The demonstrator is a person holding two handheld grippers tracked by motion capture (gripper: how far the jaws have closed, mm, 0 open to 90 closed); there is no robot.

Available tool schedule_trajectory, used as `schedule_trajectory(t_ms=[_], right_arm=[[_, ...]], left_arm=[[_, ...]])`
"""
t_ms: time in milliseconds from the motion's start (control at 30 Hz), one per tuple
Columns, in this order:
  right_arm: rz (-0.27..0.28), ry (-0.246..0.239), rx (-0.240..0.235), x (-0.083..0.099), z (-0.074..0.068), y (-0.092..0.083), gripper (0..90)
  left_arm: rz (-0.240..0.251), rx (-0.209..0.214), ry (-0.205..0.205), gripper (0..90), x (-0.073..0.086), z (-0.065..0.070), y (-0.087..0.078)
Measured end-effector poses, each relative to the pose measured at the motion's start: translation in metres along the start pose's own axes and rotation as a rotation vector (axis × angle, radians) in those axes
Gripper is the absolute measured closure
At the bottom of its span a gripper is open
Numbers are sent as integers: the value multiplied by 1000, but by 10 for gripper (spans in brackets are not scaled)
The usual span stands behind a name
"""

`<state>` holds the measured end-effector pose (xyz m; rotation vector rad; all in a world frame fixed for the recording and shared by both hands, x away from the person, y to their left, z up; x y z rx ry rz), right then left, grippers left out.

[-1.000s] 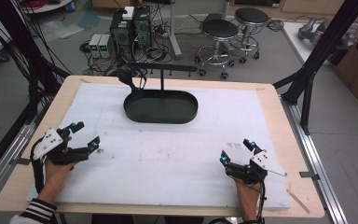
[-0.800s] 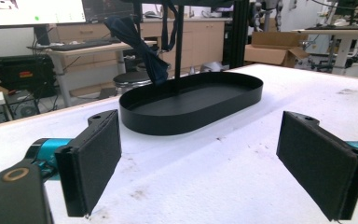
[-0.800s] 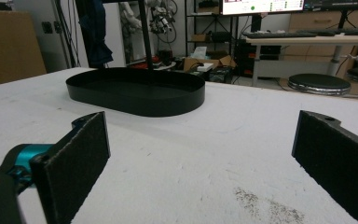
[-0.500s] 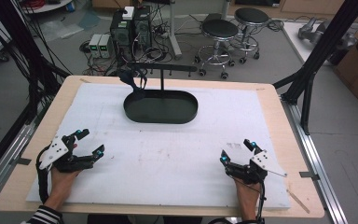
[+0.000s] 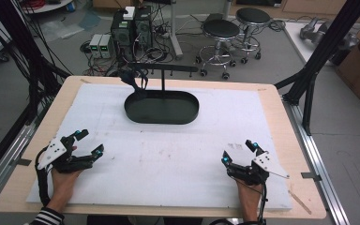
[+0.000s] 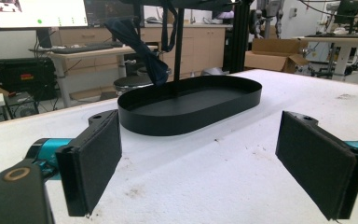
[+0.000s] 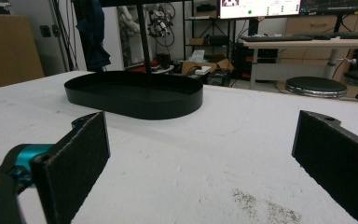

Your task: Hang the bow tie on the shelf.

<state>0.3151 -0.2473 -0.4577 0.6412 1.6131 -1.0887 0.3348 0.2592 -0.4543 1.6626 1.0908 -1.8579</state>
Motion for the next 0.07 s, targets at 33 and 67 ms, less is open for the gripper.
schedule_trajectory(t_ms=[33,67], right_arm=[[0,3,0,0,0,0,30],[0,3,0,0,0,0,30]], left_arm=[[-1,-3,1,147,0,0,0],[0,-5,1,147,0,0,0]])
Point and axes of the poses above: each handheld gripper's, and its own axes: y roughly forward along the jaws, x roughly out of its underside, z roughly to its right, the point moved 6 cm from there along y, roughly forward along the jaws, and after that the axes turned 15 degrees about -z, right-handed, at the moved point
